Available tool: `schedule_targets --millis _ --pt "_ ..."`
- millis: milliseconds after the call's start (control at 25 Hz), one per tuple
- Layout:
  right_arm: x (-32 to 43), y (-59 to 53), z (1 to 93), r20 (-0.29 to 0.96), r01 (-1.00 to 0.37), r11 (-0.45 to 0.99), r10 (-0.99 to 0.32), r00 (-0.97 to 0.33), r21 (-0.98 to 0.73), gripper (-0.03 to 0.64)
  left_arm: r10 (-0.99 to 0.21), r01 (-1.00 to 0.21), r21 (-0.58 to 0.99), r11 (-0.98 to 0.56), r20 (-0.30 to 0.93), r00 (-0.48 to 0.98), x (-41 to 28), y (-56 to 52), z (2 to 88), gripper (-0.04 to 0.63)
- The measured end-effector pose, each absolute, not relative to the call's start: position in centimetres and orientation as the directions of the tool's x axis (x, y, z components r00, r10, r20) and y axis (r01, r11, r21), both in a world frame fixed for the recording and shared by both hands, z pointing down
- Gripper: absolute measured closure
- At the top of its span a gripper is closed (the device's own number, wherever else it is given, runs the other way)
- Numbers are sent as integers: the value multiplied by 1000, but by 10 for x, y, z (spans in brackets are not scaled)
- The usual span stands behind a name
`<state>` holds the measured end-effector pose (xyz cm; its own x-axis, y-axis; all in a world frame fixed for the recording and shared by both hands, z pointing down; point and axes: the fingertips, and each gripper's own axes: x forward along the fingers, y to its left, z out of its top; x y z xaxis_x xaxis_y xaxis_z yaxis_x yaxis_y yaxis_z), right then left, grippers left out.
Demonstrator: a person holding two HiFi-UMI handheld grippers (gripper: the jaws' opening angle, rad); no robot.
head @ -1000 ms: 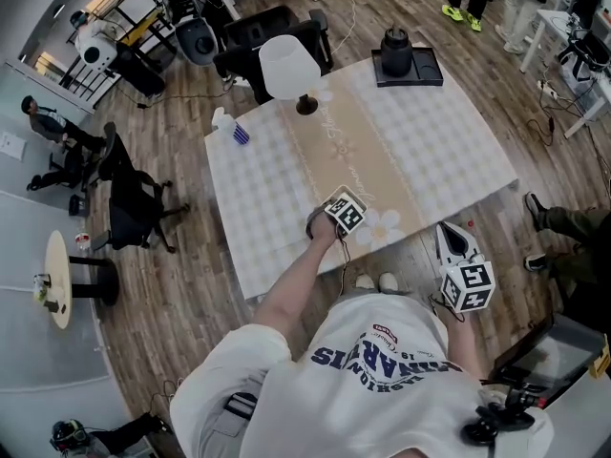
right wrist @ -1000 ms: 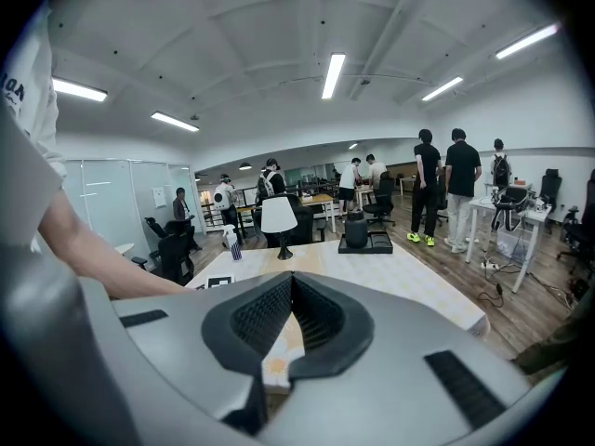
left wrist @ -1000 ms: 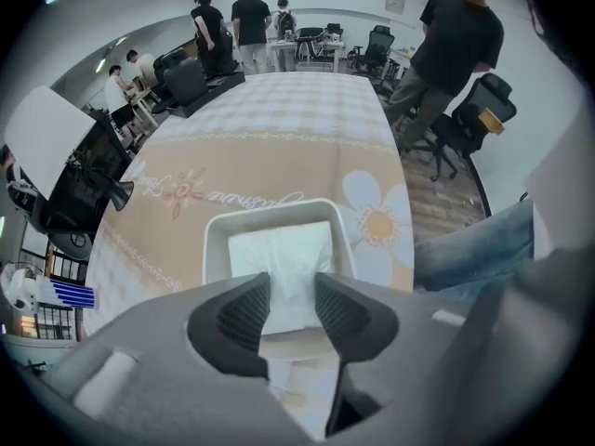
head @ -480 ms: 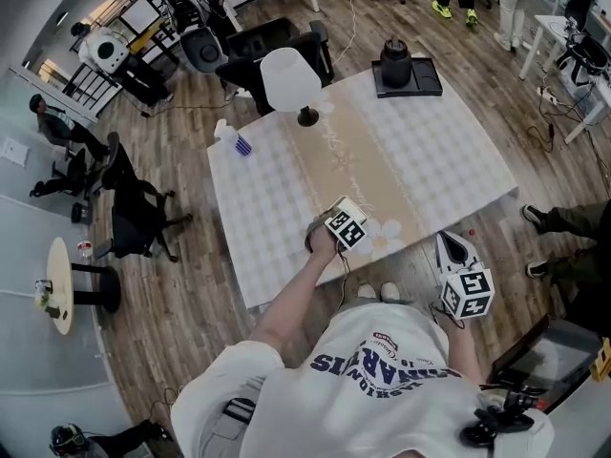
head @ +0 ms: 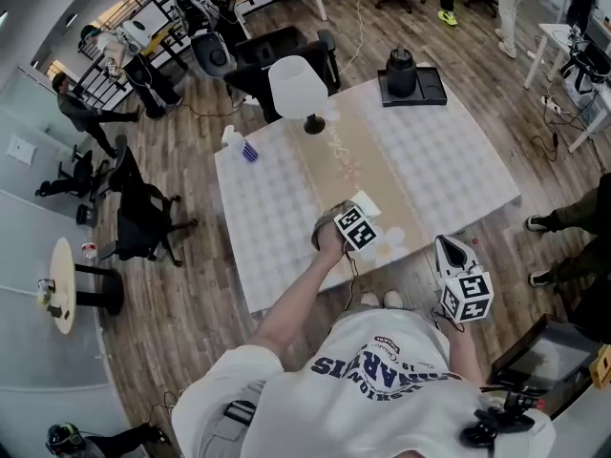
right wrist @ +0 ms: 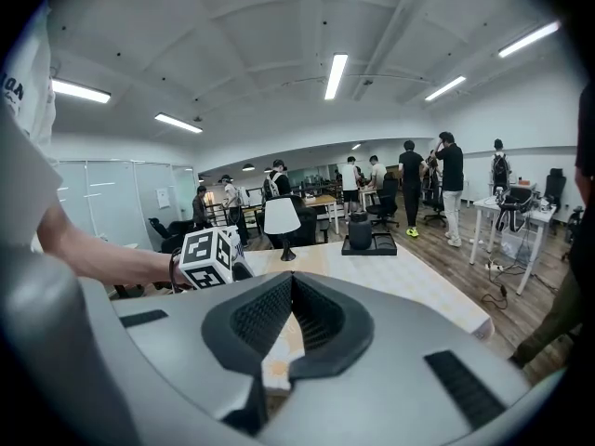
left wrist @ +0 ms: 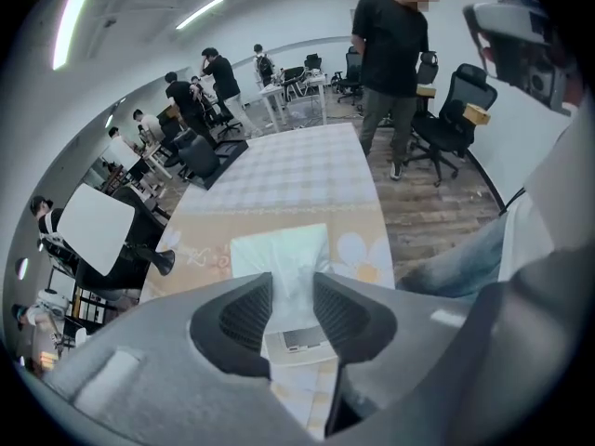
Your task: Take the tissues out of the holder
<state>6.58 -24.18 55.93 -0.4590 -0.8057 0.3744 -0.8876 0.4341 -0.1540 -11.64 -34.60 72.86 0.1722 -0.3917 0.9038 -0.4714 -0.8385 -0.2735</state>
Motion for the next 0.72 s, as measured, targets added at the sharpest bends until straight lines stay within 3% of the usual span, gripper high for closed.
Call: schedule_targets --millis 720 --pt "123 -216 559 364 -950 274 -878 -312 -153 609 -371 -274 -303 -913 896 245 -27 -353 713 457"
